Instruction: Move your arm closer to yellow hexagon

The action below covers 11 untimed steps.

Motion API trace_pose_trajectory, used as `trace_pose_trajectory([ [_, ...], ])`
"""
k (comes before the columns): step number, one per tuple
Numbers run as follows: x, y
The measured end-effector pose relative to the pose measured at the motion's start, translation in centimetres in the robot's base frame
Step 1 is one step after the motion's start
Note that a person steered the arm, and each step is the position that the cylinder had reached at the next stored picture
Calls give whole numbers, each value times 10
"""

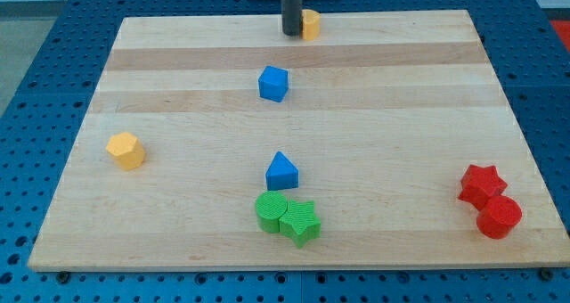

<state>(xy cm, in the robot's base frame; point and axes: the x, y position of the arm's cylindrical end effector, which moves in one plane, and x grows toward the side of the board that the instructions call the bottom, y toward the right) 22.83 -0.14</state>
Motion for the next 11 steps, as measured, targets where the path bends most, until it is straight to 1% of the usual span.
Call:
trace_pose_trajectory([
  [3,0,19],
  [4,2,13],
  [5,32,-28],
  [6,69,-92],
  [7,79,-165],
  [8,115,-215],
  [9,175,-231],
  [11,265,-263],
])
